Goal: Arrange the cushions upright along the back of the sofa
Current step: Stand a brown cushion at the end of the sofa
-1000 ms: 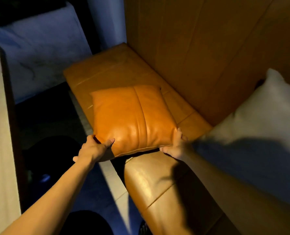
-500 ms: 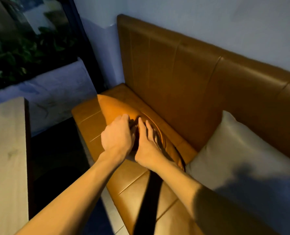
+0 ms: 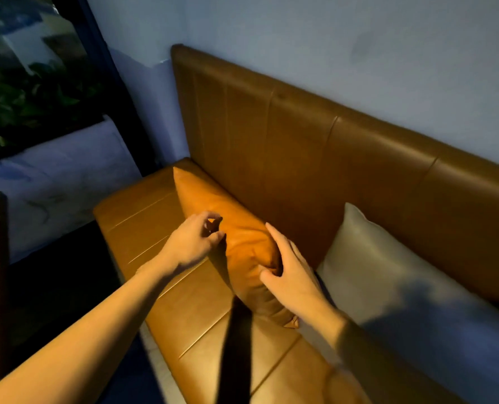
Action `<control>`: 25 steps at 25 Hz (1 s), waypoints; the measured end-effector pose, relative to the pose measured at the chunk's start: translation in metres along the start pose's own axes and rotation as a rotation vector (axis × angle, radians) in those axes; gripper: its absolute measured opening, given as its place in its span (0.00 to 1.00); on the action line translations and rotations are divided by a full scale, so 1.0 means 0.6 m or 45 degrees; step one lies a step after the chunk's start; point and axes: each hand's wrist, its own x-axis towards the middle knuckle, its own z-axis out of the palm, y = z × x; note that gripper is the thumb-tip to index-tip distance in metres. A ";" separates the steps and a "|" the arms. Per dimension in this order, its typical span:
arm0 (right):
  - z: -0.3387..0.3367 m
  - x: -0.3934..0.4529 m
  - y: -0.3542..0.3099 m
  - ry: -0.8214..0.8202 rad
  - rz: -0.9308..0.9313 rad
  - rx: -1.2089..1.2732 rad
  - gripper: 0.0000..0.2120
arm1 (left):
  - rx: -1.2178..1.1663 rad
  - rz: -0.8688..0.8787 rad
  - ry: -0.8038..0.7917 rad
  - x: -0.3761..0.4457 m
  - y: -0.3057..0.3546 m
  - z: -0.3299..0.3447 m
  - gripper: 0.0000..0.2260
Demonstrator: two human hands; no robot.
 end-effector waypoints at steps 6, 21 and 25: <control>-0.072 0.022 0.035 -0.001 0.096 -0.097 0.21 | 0.775 0.168 -0.141 0.080 -0.052 -0.025 0.43; -0.084 0.071 0.062 -0.163 0.298 -0.259 0.36 | 1.222 0.526 -0.215 0.310 -0.009 -0.008 0.43; -0.110 0.091 0.054 -0.093 0.339 -0.245 0.32 | 1.419 0.657 -0.211 0.346 0.023 -0.038 0.28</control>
